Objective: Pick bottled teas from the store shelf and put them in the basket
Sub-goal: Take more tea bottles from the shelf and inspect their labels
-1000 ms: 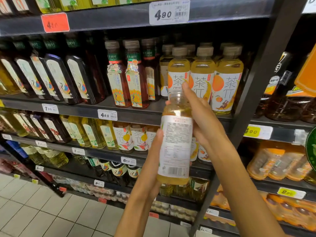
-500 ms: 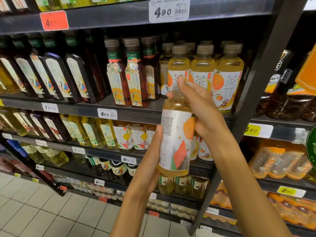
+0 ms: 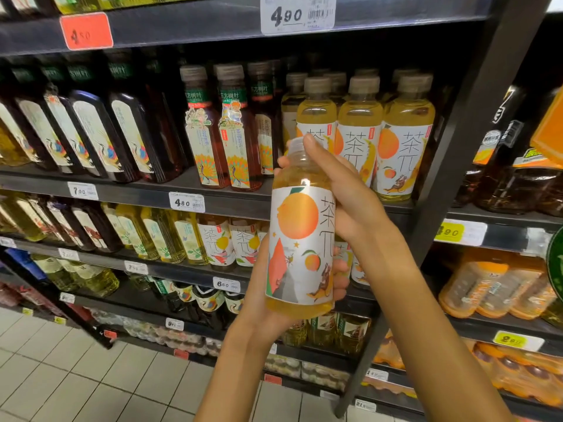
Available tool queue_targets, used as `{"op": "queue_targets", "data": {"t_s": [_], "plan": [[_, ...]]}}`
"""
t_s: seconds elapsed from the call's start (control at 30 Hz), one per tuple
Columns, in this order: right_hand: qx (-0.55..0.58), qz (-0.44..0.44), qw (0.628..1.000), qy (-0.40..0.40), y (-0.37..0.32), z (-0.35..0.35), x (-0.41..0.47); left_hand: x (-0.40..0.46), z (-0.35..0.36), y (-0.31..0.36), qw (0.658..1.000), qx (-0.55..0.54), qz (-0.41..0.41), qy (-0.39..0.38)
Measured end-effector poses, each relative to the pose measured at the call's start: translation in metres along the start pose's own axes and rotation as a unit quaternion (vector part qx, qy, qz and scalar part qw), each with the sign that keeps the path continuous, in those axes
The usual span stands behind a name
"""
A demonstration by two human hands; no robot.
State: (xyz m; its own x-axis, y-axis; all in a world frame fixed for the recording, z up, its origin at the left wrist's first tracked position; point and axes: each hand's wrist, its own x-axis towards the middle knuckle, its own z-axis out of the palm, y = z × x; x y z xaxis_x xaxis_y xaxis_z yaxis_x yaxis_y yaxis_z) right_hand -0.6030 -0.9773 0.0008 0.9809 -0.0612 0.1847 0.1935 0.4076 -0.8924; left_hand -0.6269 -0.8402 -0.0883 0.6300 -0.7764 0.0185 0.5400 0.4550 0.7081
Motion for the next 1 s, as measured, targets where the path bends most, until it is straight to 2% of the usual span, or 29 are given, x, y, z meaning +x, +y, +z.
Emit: {"op": "queue_targets", "data": {"t_s": [0.07, 0.17, 0.33, 0.5, 0.63, 0.67, 0.8, 1.0], "plan": [[-0.057, -0.021, 0.998, 0.021, -0.004, 0.001, 0.001, 0.002, -0.003, 0.003, 0.99, 0.094, 0.067, 0.085], [-0.098, -0.059, 0.992, 0.054, -0.01, 0.004, 0.005, 0.008, -0.001, 0.004, 0.958, 0.213, 0.141, 0.133], [-0.142, -0.121, 0.978, 0.096, -0.016, 0.015, 0.018, 0.028, 0.005, 0.012, 0.87, 0.365, 0.267, 0.198], [-0.162, -0.224, 0.956, 0.096, -0.025, 0.028, 0.037, 0.055, -0.005, 0.04, 0.803, 0.461, 0.308, 0.218], [-0.224, -0.289, 0.928, 0.078, -0.023, 0.035, 0.053, 0.075, -0.018, 0.055, 0.758, 0.511, 0.326, 0.242], [-0.234, -0.297, 0.922, 0.076, -0.022, 0.036, 0.057, 0.079, -0.022, 0.057, 0.751, 0.519, 0.324, 0.247], [-0.269, -0.313, 0.908, 0.076, -0.012, 0.036, 0.073, 0.089, -0.033, 0.058, 0.759, 0.501, 0.323, 0.261], [-0.285, -0.305, 0.903, 0.1, 0.002, 0.031, 0.088, 0.1, -0.044, 0.053, 0.748, 0.488, 0.319, 0.318]]}}
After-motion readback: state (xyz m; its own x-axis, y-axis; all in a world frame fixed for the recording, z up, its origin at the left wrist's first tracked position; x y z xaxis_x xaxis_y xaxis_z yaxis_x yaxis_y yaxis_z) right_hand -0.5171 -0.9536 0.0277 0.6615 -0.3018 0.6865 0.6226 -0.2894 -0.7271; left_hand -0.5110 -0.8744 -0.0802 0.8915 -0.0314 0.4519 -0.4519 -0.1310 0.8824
